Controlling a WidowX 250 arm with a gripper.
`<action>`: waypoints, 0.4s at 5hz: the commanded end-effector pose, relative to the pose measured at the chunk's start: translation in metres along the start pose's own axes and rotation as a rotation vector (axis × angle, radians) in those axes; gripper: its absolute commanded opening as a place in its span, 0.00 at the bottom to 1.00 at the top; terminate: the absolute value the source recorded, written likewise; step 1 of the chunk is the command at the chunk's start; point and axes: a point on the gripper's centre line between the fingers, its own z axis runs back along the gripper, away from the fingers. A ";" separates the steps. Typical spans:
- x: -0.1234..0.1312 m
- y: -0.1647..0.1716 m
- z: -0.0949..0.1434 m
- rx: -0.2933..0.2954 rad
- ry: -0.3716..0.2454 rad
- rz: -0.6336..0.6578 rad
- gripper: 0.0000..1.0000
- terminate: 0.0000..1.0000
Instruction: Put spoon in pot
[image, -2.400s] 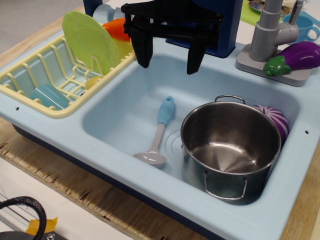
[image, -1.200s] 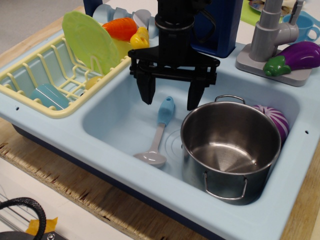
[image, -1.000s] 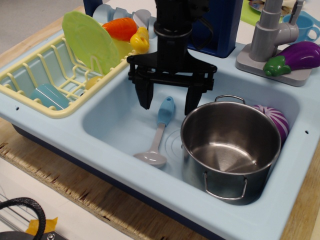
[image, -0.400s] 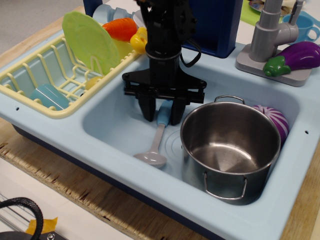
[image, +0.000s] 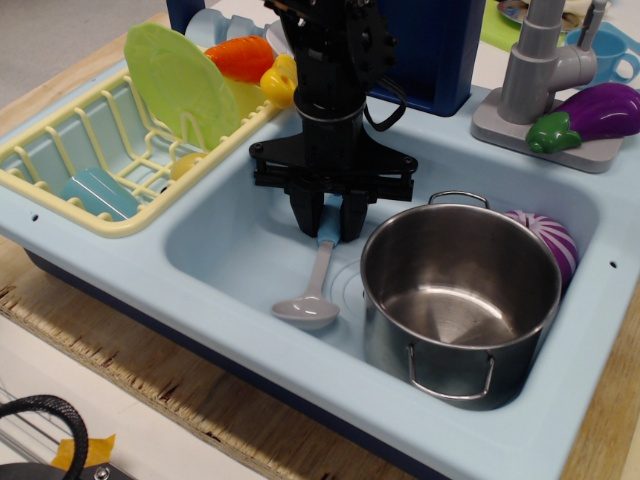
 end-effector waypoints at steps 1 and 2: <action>0.005 -0.005 0.046 0.059 -0.143 -0.018 0.00 0.00; 0.013 -0.003 0.077 0.095 -0.215 -0.009 0.00 0.00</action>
